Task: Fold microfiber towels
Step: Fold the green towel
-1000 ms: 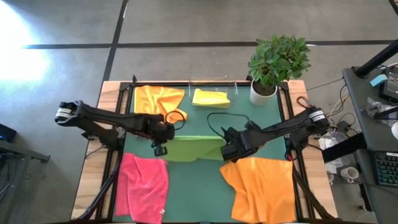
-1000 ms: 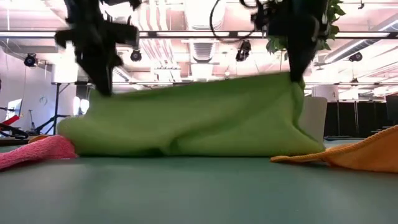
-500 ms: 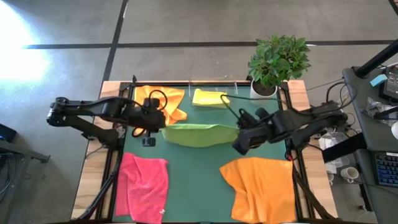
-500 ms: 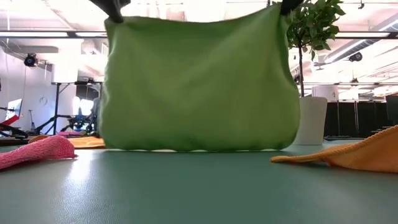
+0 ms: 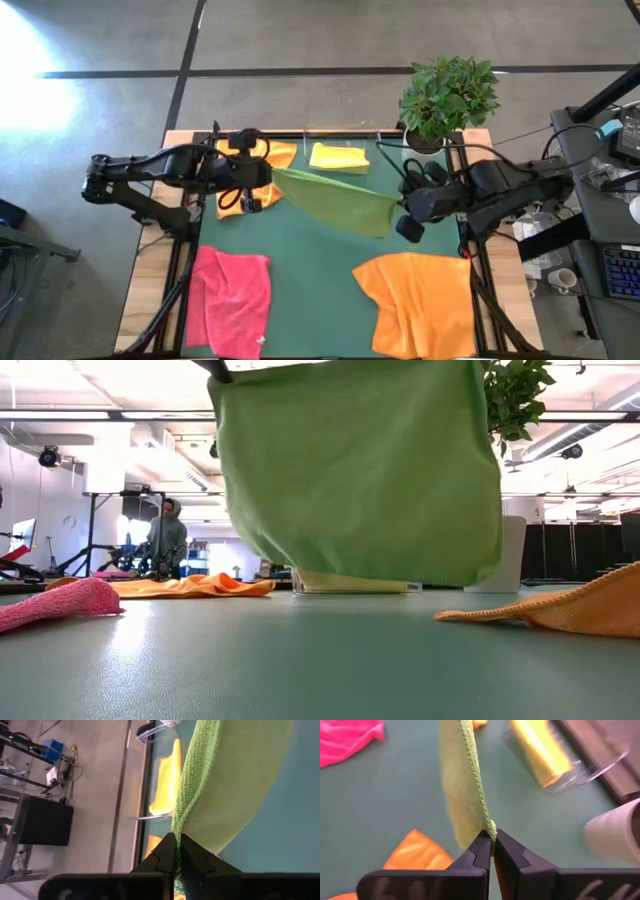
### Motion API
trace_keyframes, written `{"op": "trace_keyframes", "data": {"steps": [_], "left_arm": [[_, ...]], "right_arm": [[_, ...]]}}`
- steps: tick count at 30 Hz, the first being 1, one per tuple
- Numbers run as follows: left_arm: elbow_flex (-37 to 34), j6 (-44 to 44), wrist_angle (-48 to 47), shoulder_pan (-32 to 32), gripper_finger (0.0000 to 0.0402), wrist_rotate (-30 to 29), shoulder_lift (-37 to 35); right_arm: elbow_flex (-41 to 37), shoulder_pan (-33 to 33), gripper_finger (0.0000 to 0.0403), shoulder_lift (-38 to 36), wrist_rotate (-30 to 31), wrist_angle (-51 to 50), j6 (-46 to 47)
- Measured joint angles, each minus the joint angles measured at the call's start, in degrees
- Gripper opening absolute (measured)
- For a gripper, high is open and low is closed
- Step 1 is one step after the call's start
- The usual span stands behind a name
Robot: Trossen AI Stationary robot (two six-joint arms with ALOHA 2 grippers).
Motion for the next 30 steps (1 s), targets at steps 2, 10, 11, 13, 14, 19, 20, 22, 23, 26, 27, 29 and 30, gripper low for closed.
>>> {"op": "trace_keyframes", "data": {"steps": [2, 10, 11, 13, 14, 19, 20, 22, 23, 26, 27, 29, 30], "left_arm": [[0.81, 1.81, -0.06, 1.10, 0.0000, -0.09, 1.02], [2.60, 7.37, 1.64, 8.06, 0.0000, -0.11, 6.37], [2.83, 8.12, 2.39, 8.91, 0.0000, -0.10, 6.81], [3.38, 9.17, 3.49, 10.31, 0.0000, -0.09, 7.33], [3.75, 9.32, 3.58, 10.75, 0.0000, -0.11, 7.43], [4.09, 6.66, 2.71, 11.07, 0.0000, 3.28, 7.07], [3.97, 4.41, 1.70, 10.96, 0.0000, 5.84, 6.91], [3.69, -0.91, -1.51, 10.73, 0.0000, 12.49, 6.77], [3.35, -3.68, -3.15, 10.57, 0.0000, 15.93, 6.77], [0.43, -9.31, -5.94, 8.99, 0.0000, 24.55, 6.77], [-0.78, -10.59, -6.08, 8.21, 0.0000, 26.47, 6.77], [-3.42, -12.40, -5.95, 6.28, 0.0000, 29.06, 6.77], [-4.68, -13.25, -5.97, 5.28, 0.0000, 29.51, 6.78]], "right_arm": [[0.00, -0.87, 0.0008, -0.05, 2.31, -0.17, -2.46], [-0.07, -6.64, 0.0008, 0.74, 12.62, -0.58, -12.41], [-0.07, -7.16, 0.0008, 0.73, 13.76, -0.58, -13.24], [-0.06, -7.95, 0.0008, 0.63, 14.45, -0.55, -14.92], [-0.07, -8.17, 0.0008, 0.63, 14.42, -0.58, -15.49], [-0.07, -7.99, 0.0008, 0.67, 11.52, -0.56, -16.00], [-0.06, -7.70, 0.0008, 0.73, 10.04, -0.55, -15.96], [-0.31, -6.75, 0.0008, 1.07, 6.86, -0.42, -15.90], [-0.72, -6.12, 0.0008, 1.28, 5.39, -0.21, -15.62], [-2.99, -3.52, 0.0008, 2.08, 1.50, 2.26, -12.95], [-3.90, -2.47, 0.0008, 2.64, 0.58, 3.00, -11.80], [-5.83, -0.17, 0.0008, 3.70, -0.88, 4.59, -8.72], [-6.86, 1.05, 0.0008, 4.35, -1.66, 5.35, -7.10]]}}
